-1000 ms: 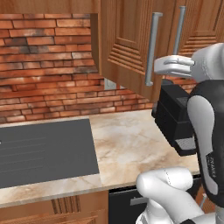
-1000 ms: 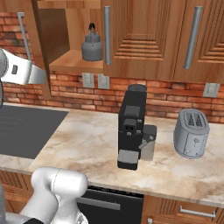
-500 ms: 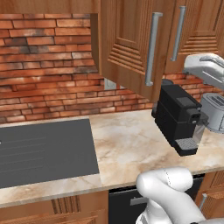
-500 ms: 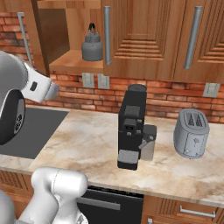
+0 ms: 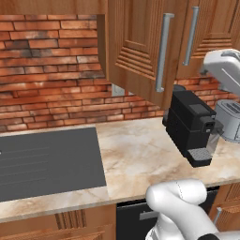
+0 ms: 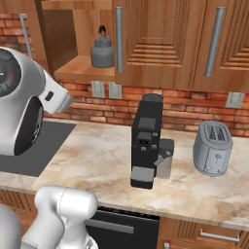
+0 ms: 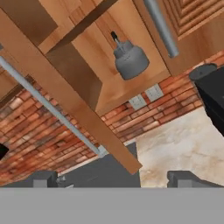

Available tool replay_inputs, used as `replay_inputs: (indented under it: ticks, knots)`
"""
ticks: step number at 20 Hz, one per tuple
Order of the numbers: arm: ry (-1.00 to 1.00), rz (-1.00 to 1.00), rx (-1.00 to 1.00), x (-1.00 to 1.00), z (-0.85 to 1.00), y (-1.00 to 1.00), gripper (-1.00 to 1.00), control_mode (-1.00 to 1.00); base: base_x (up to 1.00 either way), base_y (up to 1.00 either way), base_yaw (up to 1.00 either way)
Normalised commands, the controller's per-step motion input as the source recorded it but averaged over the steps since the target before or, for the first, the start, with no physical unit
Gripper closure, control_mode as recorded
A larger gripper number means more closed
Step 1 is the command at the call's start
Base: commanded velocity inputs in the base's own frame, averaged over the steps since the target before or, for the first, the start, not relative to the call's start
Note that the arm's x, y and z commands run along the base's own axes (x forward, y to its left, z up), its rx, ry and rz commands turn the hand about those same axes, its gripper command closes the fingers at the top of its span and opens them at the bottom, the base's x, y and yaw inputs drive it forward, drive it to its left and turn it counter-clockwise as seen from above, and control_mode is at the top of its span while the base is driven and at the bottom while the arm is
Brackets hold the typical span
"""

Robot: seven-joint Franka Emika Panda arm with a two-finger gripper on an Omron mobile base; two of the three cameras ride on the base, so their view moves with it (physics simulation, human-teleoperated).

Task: Open the cabinet, pick the kettle from the cabinet, and place it in the sink.

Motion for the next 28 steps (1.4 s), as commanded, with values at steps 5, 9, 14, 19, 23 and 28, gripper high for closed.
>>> replay_inputs:
  ticks: [5,9,14,19,23,28]
  knots:
    - [0.13,0.01,0.12,0.24,0.0,0.11,-1.0,-1.0,0.0,0.0,0.0]
    - [0.1,0.03,0.12,0.16,0.04,0.01,-1.0,-1.0,0.0,0.0,0.0]
    - [0.0,0.1,0.17,-0.08,0.01,-0.14,-1.0,-1.0,0.0,0.0,0.0]
    - [-0.03,0.12,0.17,-0.11,0.0,-0.14,-1.0,-1.0,0.0,0.0,0.0]
    - [0.0,0.06,0.15,0.1,-0.02,-0.03,-1.0,-1.0,0.0,0.0,0.0]
    - [0.02,0.01,0.11,0.31,-0.04,0.0,-1.0,-1.0,0.0,0.0,0.0]
